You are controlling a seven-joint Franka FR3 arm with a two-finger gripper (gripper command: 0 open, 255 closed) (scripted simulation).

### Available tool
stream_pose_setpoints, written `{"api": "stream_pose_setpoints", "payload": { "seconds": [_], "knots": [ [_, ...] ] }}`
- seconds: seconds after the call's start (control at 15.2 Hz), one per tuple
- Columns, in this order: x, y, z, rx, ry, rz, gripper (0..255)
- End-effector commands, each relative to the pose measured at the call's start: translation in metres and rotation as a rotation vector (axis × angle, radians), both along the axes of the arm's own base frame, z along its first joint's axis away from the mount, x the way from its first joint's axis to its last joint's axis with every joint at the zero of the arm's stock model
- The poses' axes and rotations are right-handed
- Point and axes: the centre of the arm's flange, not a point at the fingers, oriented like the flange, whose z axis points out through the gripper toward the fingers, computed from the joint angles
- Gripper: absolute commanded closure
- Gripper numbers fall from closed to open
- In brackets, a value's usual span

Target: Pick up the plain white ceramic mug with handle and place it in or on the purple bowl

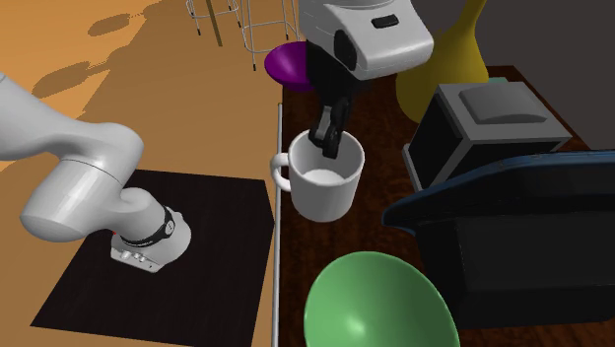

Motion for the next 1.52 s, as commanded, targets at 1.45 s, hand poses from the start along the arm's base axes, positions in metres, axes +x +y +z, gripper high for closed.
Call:
{"api": "stream_pose_setpoints", "payload": {
  "seconds": [1.45],
  "knots": [
    [-0.028, 0.115, 0.084, 0.0, 0.0, 0.0, 255]
  ]
}}
